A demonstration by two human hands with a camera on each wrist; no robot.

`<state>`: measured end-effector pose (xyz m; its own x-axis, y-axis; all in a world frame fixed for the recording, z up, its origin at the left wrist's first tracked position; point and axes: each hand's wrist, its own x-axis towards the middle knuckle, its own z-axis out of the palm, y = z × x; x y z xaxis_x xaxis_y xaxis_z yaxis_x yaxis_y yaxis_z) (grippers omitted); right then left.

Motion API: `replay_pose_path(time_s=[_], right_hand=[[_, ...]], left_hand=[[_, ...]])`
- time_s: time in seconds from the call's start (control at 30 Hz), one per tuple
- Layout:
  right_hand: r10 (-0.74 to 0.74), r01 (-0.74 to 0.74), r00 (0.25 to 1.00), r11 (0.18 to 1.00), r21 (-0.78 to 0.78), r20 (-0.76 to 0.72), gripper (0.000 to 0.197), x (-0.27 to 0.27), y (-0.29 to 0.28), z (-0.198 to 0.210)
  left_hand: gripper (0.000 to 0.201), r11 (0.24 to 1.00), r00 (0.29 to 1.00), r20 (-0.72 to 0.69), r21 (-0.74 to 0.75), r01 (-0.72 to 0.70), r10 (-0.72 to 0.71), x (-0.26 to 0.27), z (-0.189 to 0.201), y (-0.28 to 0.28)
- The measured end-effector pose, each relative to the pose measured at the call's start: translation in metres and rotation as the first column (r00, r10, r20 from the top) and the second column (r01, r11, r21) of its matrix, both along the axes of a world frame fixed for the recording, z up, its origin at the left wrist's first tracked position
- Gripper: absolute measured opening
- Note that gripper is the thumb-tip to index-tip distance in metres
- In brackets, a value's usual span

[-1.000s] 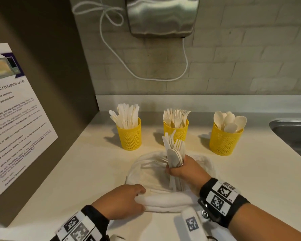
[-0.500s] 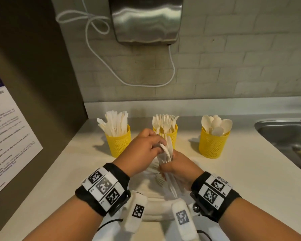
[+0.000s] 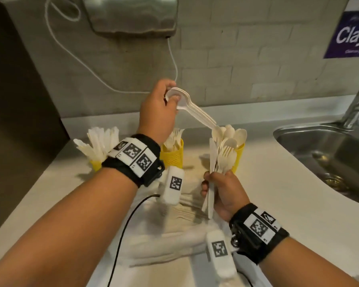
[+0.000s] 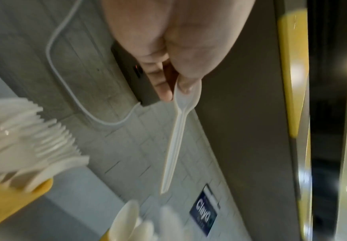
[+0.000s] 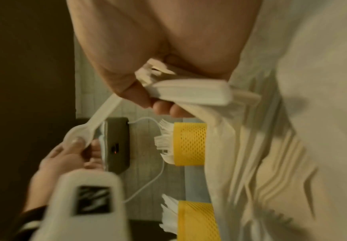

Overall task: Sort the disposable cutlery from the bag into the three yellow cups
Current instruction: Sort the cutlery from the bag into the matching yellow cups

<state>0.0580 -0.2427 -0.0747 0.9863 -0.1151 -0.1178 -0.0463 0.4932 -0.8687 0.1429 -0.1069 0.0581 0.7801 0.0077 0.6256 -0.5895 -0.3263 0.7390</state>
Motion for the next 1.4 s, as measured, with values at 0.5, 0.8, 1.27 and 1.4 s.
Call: replay_pose_path(time_s=[0.5, 0.8, 1.27, 1.4], right_hand=[[0.064, -0.062, 0.998, 0.997, -0.037, 0.029, 0.039, -0.001, -0.041, 0.007], [0.274, -0.273, 0.961, 0.961, -0.049, 0.022, 0.024, 0.014, 0.007, 0.011], [0.487, -0.487, 0.873, 0.873, 0.012, -0.030, 0.019, 0.011, 0.049, 0.008], [0.480, -0.481, 0.876, 0.877, -0.005, -0.053, 0.026, 0.009, 0.051, 0.003]], left_hand=[[0.036, 0.670, 0.947, -0.306, 0.684, 0.290, -0.097, 0.042, -0.052, -0.073], [0.013, 0.916, 0.684, -0.656, -0.030, 0.400, -0.320, -0.004, -0.049, 0.010], [0.028, 0.888, 0.599, -0.656, -0.336, 0.314, -0.460, -0.027, -0.061, 0.065], [0.015, 0.886, 0.609, -0.644, -0.338, 0.317, -0.463, -0.028, -0.064, 0.071]])
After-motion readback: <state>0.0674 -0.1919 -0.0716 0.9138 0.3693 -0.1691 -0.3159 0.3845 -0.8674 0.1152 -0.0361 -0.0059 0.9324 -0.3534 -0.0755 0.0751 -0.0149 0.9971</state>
